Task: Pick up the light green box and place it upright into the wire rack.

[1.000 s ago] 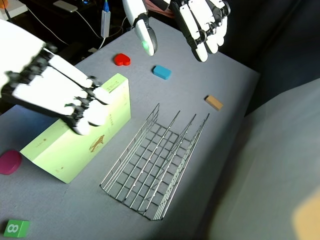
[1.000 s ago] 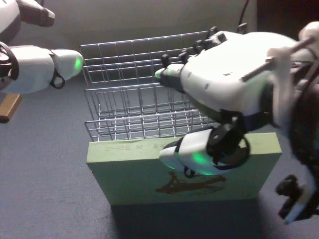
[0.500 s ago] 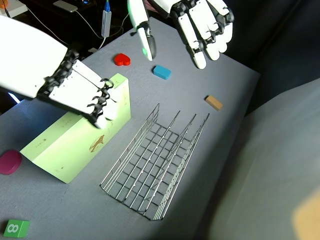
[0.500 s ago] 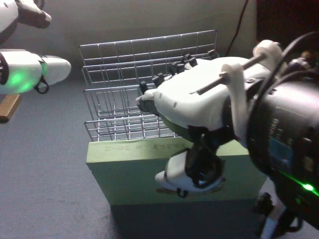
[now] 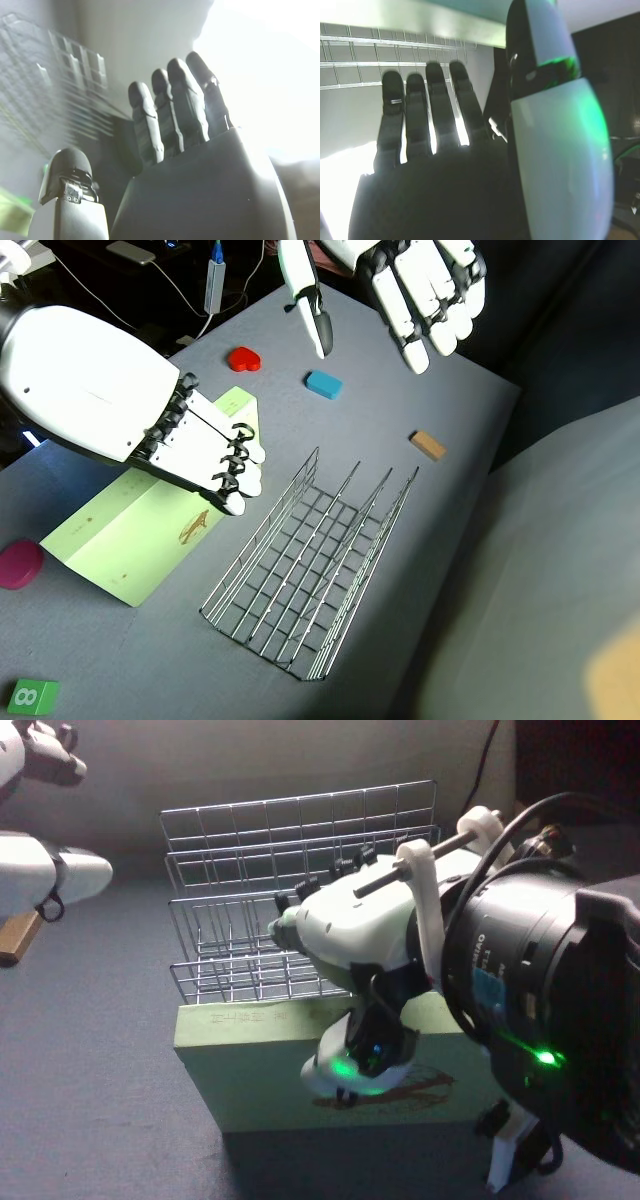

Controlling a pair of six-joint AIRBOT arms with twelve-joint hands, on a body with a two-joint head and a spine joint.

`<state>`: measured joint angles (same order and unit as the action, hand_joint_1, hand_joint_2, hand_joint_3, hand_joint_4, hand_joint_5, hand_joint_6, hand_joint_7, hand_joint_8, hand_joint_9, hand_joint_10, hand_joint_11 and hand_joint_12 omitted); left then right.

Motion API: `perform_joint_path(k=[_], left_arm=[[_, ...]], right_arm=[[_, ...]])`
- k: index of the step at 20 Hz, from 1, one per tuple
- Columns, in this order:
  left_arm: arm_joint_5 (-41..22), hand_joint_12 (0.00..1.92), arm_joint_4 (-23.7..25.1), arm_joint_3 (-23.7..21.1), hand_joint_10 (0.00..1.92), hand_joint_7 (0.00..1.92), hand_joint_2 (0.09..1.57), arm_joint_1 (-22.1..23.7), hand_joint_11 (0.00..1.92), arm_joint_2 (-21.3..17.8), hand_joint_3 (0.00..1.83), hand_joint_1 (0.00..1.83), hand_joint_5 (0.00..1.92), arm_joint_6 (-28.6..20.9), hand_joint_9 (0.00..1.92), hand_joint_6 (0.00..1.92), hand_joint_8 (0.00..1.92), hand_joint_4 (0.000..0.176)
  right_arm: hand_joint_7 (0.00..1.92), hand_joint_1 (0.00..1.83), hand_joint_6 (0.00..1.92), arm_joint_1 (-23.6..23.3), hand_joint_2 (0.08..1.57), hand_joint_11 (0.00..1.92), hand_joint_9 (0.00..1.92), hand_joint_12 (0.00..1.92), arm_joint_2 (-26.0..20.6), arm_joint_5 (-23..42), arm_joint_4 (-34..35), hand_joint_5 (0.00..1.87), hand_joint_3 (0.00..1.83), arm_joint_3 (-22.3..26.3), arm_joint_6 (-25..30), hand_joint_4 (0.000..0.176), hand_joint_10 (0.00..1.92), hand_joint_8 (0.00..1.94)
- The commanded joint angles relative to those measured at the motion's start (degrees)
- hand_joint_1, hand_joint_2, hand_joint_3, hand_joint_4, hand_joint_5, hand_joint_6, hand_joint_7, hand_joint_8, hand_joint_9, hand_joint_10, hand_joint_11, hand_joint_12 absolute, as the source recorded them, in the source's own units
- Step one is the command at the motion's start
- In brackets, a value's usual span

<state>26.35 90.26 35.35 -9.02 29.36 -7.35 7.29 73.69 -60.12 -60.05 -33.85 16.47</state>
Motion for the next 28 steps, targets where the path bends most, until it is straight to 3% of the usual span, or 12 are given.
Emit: perform_joint_path(k=[1, 4, 12, 14, 16, 17, 20, 21, 22, 23, 24, 28], left_arm=[[-0.18, 0.83, 1.94, 0.37, 0.00, 0.39, 1.19, 1.06, 0.00, -0.31, 0.00, 0.17, 0.49, 2.36, 0.33, 0.00, 0.00, 0.017], [-1.14, 0.83, -1.21, 0.82, 0.00, 0.39, 1.20, 2.46, 0.00, -0.49, 0.00, 0.17, 0.48, 7.99, 0.33, 0.00, 0.00, 0.017], [-1.63, 0.85, -1.38, 0.80, 0.00, 0.36, 1.19, 3.29, 0.00, -3.33, 0.00, 0.17, 0.49, 8.92, 0.33, 0.00, 0.00, 0.017], [-1.83, 0.85, -1.54, 0.63, 0.00, 0.37, 1.19, 3.27, 0.00, -3.35, 0.00, 0.17, 0.48, 9.02, 0.32, 0.00, 0.00, 0.017], [-1.83, 0.85, -7.06, 0.44, 0.00, 0.37, 1.19, 3.71, 0.00, -3.32, 0.00, 0.17, 0.48, 15.97, 0.33, 0.00, 0.00, 0.017], [-2.05, 0.85, -9.06, 0.44, 0.00, 0.37, 1.19, 4.01, 0.00, -3.28, 0.00, 0.17, 0.49, 18.65, 0.33, 0.00, 0.00, 0.016], [-2.66, 0.84, -9.21, 0.42, 0.01, 0.37, 1.19, 4.13, 0.00, -3.28, 0.00, 0.17, 0.50, 18.77, 0.34, 0.01, 0.00, 0.016], [-2.65, 0.85, -9.21, 0.43, 0.01, 0.38, 1.19, 4.24, 0.00, -3.28, 0.00, 0.17, 0.49, 18.65, 0.34, 0.00, 0.00, 0.016], [-2.65, 0.84, -9.21, 0.43, 0.00, 0.38, 1.19, 4.33, 0.00, -3.26, 0.00, 0.17, 0.49, 18.65, 0.34, 0.00, 0.00, 0.016], [-2.65, 0.83, -9.21, 0.40, 0.00, 0.38, 1.19, 4.36, 0.00, -3.25, 0.00, 0.17, 0.49, 18.65, 0.34, 0.00, 0.00, 0.016], [-2.65, 0.82, -9.21, 0.38, 0.00, 0.38, 1.19, 4.39, 0.00, -3.24, 0.00, 0.17, 0.49, 18.56, 0.33, 0.00, 0.00, 0.016], [-2.68, 0.82, -9.21, 0.09, 0.00, 0.38, 1.19, 4.48, 0.00, -3.19, 0.00, 0.17, 0.47, 18.54, 0.33, 0.00, 0.00, 0.017]], right_arm=[[0.19, 0.82, 0.00, 0.06, 1.03, 0.00, 0.09, 0.55, 0.31, 1.85, -4.26, 0.18, 0.00, -0.10, 0.14, 0.000, 0.00, 0.00], [0.19, 0.82, 0.00, 0.88, 1.03, 0.00, 0.09, 0.57, 1.03, 2.00, -4.26, 0.18, 0.00, -0.34, 0.15, 0.000, 0.00, 0.00], [0.22, 0.83, 0.01, 1.74, 1.05, 0.00, 0.15, 0.70, 1.57, 1.89, -4.24, 0.22, 0.01, -0.64, 1.01, 0.000, 0.01, 0.00], [0.32, 0.89, 0.02, 2.09, 1.08, 0.00, 0.24, 0.88, 1.57, 1.90, -4.26, 0.32, 0.01, -0.75, 1.01, 0.000, 0.02, 0.02], [0.42, 0.97, 0.04, 2.16, 1.11, 0.00, 0.34, 1.05, 1.59, 2.74, -4.34, 0.48, 0.00, -1.21, 1.02, 0.000, 0.02, 0.01], [0.52, 1.03, 0.03, 2.25, 1.16, 0.14, 0.47, 1.19, 1.62, 2.84, -4.35, 0.58, 0.00, -1.53, 1.02, 0.000, 0.03, 0.01], [0.75, 1.10, 0.03, 2.54, 1.20, 0.36, 0.73, 1.25, 1.65, 3.34, -4.35, 0.67, 0.00, -2.33, 1.01, 0.000, 0.10, 0.05], [0.78, 1.27, 0.04, 2.55, 1.19, 0.46, 0.83, 1.24, 1.65, 3.36, -4.35, 0.77, 0.02, -2.51, 0.95, 0.000, 0.17, 1.04], [0.77, 1.32, 1.00, 2.55, 1.25, 0.57, 0.75, 1.30, 1.64, 3.38, -4.34, 0.66, 0.00, -2.58, 0.85, 0.000, 1.24, 1.30], [0.75, 1.33, 1.22, 2.56, 1.25, 0.60, 0.71, 1.38, 1.64, 3.42, -4.34, 0.63, 0.00, -2.57, 0.70, 0.000, 1.49, 1.39], [0.78, 1.34, 1.24, 2.57, 1.24, 0.65, 0.71, 1.44, 1.62, 3.45, -4.33, 0.64, 0.00, -2.57, 0.56, 0.000, 1.54, 1.37], [0.84, 1.35, 1.10, 1.96, 1.20, 0.77, 0.78, 1.56, 1.25, 3.69, -3.95, 0.77, 0.00, -2.56, 0.28, 0.000, 1.51, 1.24]])
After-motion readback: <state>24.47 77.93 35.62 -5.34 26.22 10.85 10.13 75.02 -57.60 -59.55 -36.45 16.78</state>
